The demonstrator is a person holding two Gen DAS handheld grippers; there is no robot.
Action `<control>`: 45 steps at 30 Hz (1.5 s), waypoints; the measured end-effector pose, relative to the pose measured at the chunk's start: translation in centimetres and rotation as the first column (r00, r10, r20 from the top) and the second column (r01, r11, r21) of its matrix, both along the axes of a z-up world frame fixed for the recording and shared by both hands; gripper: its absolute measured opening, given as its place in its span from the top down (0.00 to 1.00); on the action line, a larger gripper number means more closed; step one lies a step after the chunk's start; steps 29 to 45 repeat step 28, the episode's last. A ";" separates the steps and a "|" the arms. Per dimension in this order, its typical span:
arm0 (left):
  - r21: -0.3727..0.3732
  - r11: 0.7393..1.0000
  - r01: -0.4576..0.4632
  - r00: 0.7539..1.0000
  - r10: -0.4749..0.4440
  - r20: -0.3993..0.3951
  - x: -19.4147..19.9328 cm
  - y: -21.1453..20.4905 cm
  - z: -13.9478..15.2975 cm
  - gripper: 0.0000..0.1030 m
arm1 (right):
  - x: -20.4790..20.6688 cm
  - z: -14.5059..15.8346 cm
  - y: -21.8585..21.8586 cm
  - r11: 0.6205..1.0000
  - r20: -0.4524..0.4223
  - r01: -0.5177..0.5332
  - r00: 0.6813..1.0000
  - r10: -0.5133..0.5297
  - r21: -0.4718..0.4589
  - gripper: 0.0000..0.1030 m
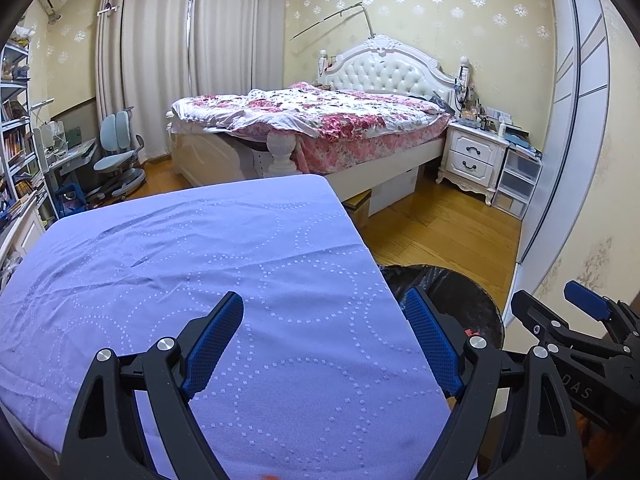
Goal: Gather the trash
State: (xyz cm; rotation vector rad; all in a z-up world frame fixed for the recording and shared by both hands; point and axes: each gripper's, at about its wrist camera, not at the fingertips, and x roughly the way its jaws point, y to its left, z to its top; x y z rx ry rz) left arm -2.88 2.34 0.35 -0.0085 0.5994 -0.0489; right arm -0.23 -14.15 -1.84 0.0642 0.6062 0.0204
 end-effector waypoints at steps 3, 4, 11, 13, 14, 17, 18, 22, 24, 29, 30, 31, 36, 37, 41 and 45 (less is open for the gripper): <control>-0.002 1.000 -0.006 1.000 0.006 -0.004 0.1 0.0 0.0 0.17 | 0.0 0.0 0.1 1.000 -0.001 0.000 1.000 0.000 -0.001 0.18; -0.003 1.000 -0.008 1.000 0.008 -0.003 0.0 0.1 0.0 0.17 | 0.0 0.0 0.0 1.000 0.000 0.000 1.000 0.000 -0.001 0.18; -0.026 1.000 -0.013 1.000 0.013 0.003 0.0 0.5 -0.1 0.16 | 0.0 -0.1 0.2 1.000 -0.001 -0.002 1.000 0.002 -0.003 0.18; -0.021 1.000 -0.010 1.000 0.011 0.015 -0.1 0.4 -0.1 0.15 | -0.1 -0.1 0.3 1.000 -0.002 -0.004 1.000 0.004 -0.004 0.18; -0.016 1.000 -0.010 1.000 0.010 0.024 -0.2 0.4 0.0 0.15 | -0.2 -0.2 0.4 1.000 -0.002 -0.004 1.000 0.004 -0.004 0.18; -0.005 1.000 -0.009 0.999 0.009 0.045 -0.3 0.4 0.1 0.15 | -0.2 -0.2 0.4 1.000 -0.003 -0.005 1.000 0.005 -0.004 0.18; -0.001 1.000 -0.009 0.999 0.009 0.046 -0.3 0.4 0.0 0.15 | -0.2 -0.2 0.5 1.000 -0.003 -0.006 1.000 0.006 -0.005 0.18; 0.010 1.000 -0.029 0.999 0.029 0.018 0.4 1.1 -0.5 0.15 | -0.4 -0.5 1.1 1.000 -0.010 -0.018 1.000 0.018 -0.009 0.18; 0.006 0.999 -0.052 0.999 0.052 -0.005 0.9 2.0 -1.0 0.14 | -0.2 -0.6 1.4 1.000 -0.014 -0.028 1.000 0.027 -0.012 0.18; 0.002 0.994 -0.112 0.991 0.112 -0.067 2.3 4.8 -2.1 0.14 | 0.9 -0.7 3.0 0.997 -0.038 -0.074 0.997 0.073 -0.019 0.18; 0.002 0.994 -0.112 0.991 0.112 -0.067 2.3 4.8 -2.1 0.14 | 0.9 -0.7 3.0 0.997 -0.038 -0.074 0.997 0.073 -0.019 0.18; 0.002 0.994 -0.112 0.991 0.112 -0.067 2.3 4.8 -2.1 0.14 | 0.9 -0.7 3.0 0.997 -0.038 -0.074 0.997 0.073 -0.019 0.18; 0.002 0.994 -0.112 0.991 0.112 -0.067 2.3 4.8 -2.1 0.14 | 0.9 -0.7 3.0 0.997 -0.038 -0.074 0.997 0.073 -0.019 0.18; 0.002 0.994 -0.112 0.991 0.112 -0.067 2.3 4.8 -2.1 0.14 | 0.9 -0.7 3.0 0.997 -0.038 -0.074 0.997 0.073 -0.019 0.18; 0.002 0.994 -0.112 0.991 0.112 -0.067 2.3 4.8 -2.1 0.14 | 0.9 -0.7 3.0 0.997 -0.038 -0.074 0.997 0.073 -0.019 0.18; 0.002 0.994 -0.112 0.991 0.112 -0.067 2.3 4.8 -2.1 0.14 | 0.9 -0.7 3.0 0.997 -0.038 -0.074 0.997 0.073 -0.019 0.18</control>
